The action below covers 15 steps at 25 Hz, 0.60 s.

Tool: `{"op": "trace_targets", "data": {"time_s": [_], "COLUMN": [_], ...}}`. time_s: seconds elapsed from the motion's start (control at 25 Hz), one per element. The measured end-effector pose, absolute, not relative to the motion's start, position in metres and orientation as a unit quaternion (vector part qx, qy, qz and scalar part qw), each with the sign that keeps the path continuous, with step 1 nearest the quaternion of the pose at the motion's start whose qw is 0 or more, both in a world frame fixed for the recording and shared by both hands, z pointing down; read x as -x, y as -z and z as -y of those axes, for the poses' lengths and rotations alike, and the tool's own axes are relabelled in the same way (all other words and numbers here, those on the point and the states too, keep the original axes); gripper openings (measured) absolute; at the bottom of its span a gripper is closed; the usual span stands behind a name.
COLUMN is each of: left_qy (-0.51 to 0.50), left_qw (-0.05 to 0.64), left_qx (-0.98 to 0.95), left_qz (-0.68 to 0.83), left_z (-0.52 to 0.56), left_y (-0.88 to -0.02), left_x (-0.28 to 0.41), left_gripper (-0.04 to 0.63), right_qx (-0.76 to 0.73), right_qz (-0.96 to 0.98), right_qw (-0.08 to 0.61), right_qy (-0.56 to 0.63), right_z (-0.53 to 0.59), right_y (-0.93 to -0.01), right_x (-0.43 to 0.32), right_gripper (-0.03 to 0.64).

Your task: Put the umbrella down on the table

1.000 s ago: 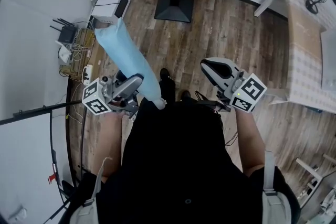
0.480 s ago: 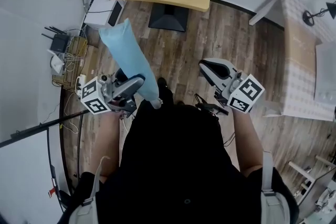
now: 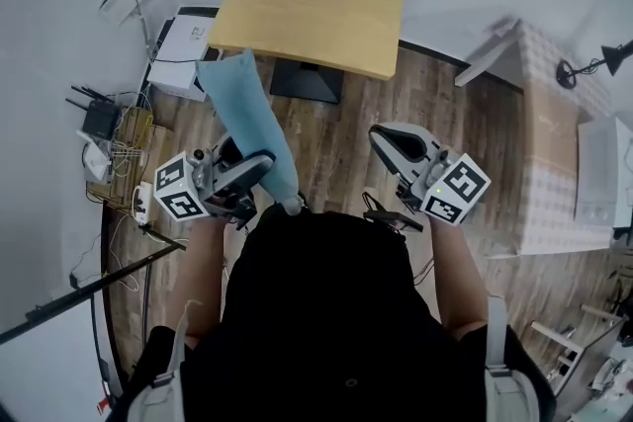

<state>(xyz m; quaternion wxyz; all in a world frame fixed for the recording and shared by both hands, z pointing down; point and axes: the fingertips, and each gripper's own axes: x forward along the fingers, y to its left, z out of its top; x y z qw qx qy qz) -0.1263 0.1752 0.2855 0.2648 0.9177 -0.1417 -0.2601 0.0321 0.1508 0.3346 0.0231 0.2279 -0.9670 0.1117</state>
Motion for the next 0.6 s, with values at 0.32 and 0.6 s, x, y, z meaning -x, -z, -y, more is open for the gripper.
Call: {"op": "trace_targets", "data": {"time_s": [0.32,0.6], "left_qy": [0.274,0.289], "left_qw": [0.287,0.310], "left_qx": [-0.910,-0.899], "left_qz": [0.124,0.111], "left_z": [-0.111,-0.083], "left_y": [-0.305,-0.316], "left_x": [0.162,0.161], "left_gripper": [0.278,0.278], "right_qx": [-0.276,-0.278], "right_qz": [0.953,0.949], "right_qw": [0.015,0.028], "right_qy": [-0.126,-0.149], "right_z": [-0.101,-0.072], "right_y": [-0.343,-0.359], "right_x": [-0.015,-0.018], "right_gripper": [0.021,0.021]}}
